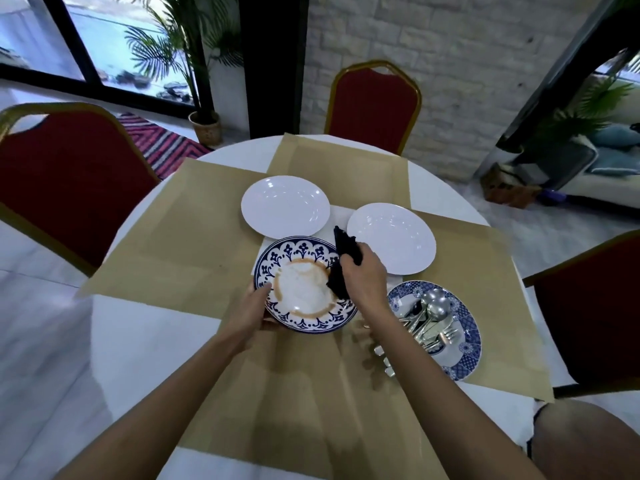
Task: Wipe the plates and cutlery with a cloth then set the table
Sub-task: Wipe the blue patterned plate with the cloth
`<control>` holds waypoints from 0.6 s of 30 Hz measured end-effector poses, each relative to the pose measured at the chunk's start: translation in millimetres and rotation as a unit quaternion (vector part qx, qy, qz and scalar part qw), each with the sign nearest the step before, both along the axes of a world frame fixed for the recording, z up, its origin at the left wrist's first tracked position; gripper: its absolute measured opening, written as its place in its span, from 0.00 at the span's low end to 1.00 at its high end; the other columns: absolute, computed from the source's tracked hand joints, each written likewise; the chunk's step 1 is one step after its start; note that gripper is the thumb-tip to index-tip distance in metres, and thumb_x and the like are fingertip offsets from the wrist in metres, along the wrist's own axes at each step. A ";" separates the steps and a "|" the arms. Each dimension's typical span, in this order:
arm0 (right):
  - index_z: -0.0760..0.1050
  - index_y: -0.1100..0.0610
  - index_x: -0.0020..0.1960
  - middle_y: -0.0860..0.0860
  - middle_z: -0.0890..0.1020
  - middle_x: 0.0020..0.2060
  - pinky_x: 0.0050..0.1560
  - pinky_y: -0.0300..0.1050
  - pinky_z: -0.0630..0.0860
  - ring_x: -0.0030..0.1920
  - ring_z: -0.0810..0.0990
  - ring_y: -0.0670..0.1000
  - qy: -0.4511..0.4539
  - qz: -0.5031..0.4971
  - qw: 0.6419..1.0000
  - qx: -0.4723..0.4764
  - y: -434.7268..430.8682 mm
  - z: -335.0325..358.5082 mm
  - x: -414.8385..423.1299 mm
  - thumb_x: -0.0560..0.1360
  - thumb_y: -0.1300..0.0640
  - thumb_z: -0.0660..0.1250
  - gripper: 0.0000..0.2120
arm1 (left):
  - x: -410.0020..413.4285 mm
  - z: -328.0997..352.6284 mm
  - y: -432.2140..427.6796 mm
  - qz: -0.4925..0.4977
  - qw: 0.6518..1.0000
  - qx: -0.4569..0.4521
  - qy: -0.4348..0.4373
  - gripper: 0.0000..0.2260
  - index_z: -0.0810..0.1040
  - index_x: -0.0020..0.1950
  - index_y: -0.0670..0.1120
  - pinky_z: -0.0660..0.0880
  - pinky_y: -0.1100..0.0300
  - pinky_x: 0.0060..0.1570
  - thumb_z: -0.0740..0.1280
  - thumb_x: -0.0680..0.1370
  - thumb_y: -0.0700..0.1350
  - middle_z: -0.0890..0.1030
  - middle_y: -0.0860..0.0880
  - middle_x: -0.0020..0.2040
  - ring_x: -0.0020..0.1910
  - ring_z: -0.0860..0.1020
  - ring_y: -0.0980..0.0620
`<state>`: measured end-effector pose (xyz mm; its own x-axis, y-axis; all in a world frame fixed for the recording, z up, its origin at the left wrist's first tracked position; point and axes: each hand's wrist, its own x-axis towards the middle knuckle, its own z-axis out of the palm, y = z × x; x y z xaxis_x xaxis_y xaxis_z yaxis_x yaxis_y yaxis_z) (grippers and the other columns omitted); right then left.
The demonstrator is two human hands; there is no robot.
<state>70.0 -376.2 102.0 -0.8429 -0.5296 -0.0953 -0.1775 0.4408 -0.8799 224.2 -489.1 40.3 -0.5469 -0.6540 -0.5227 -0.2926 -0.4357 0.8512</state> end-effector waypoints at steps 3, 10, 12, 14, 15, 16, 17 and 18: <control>0.66 0.55 0.72 0.56 0.75 0.63 0.61 0.49 0.68 0.62 0.72 0.57 0.196 0.048 0.977 0.073 -3.8 4.5 2.6 0.76 0.58 0.63 0.24 | 7.4 14.6 5.8 -0.006 1.000 0.008 0.022 0.13 0.71 0.58 0.60 0.80 0.41 0.41 0.52 0.81 0.61 0.82 0.47 0.53 0.46 0.83 0.42; 0.78 0.48 0.62 0.49 0.80 0.61 0.55 0.56 0.70 0.56 0.78 0.60 0.415 0.048 0.893 0.169 -1.6 -1.6 27.7 0.71 0.56 0.71 0.19 | 10.9 46.2 28.3 -0.045 0.993 0.023 0.105 0.17 0.69 0.65 0.54 0.80 0.50 0.33 0.49 0.82 0.57 0.82 0.49 0.53 0.44 0.84 0.48; 0.78 0.47 0.62 0.47 0.77 0.66 0.62 0.60 0.62 0.65 0.72 0.59 0.407 0.064 0.899 0.147 -2.1 -2.6 33.4 0.74 0.54 0.66 0.17 | 9.8 50.6 29.5 -0.071 0.992 0.017 0.105 0.19 0.68 0.67 0.55 0.80 0.50 0.35 0.48 0.81 0.59 0.83 0.50 0.54 0.46 0.84 0.49; 0.74 0.50 0.68 0.48 0.70 0.71 0.69 0.62 0.55 0.74 0.62 0.58 0.393 0.148 0.896 0.144 0.6 2.4 35.1 0.78 0.51 0.53 0.22 | 7.8 52.7 29.2 -0.098 0.990 0.008 0.104 0.21 0.68 0.69 0.55 0.80 0.50 0.37 0.47 0.81 0.60 0.82 0.49 0.56 0.48 0.83 0.48; 0.70 0.52 0.71 0.49 0.66 0.74 0.72 0.60 0.53 0.76 0.58 0.56 0.387 0.205 0.885 0.154 2.5 4.4 32.1 0.78 0.50 0.48 0.25 | 6.9 54.7 30.2 -0.107 0.989 0.002 0.104 0.22 0.68 0.69 0.55 0.80 0.49 0.37 0.47 0.81 0.60 0.82 0.49 0.57 0.48 0.83 0.47; 0.66 0.53 0.74 0.49 0.62 0.76 0.73 0.59 0.52 0.77 0.54 0.55 0.383 0.255 0.870 0.178 5.2 6.4 27.4 0.80 0.51 0.47 0.25 | 6.5 56.6 31.3 -0.110 0.988 -0.003 0.104 0.22 0.68 0.69 0.54 0.80 0.49 0.37 0.47 0.81 0.60 0.82 0.49 0.56 0.47 0.84 0.48; 0.62 0.53 0.76 0.49 0.58 0.77 0.74 0.58 0.52 0.78 0.52 0.55 0.392 0.286 0.851 0.200 7.8 6.4 22.0 0.81 0.55 0.49 0.23 | 6.6 58.2 33.2 -0.107 0.989 -0.007 0.105 0.21 0.69 0.68 0.53 0.80 0.50 0.35 0.47 0.81 0.59 0.82 0.49 0.55 0.45 0.84 0.49; 0.59 0.53 0.77 0.49 0.56 0.78 0.75 0.57 0.53 0.78 0.50 0.55 0.410 0.294 0.835 0.219 11.7 6.2 16.4 0.82 0.59 0.51 0.24 | 6.2 60.6 36.1 -0.102 0.989 -0.010 0.107 0.19 0.69 0.66 0.53 0.80 0.52 0.33 0.47 0.82 0.58 0.82 0.49 0.53 0.43 0.84 0.50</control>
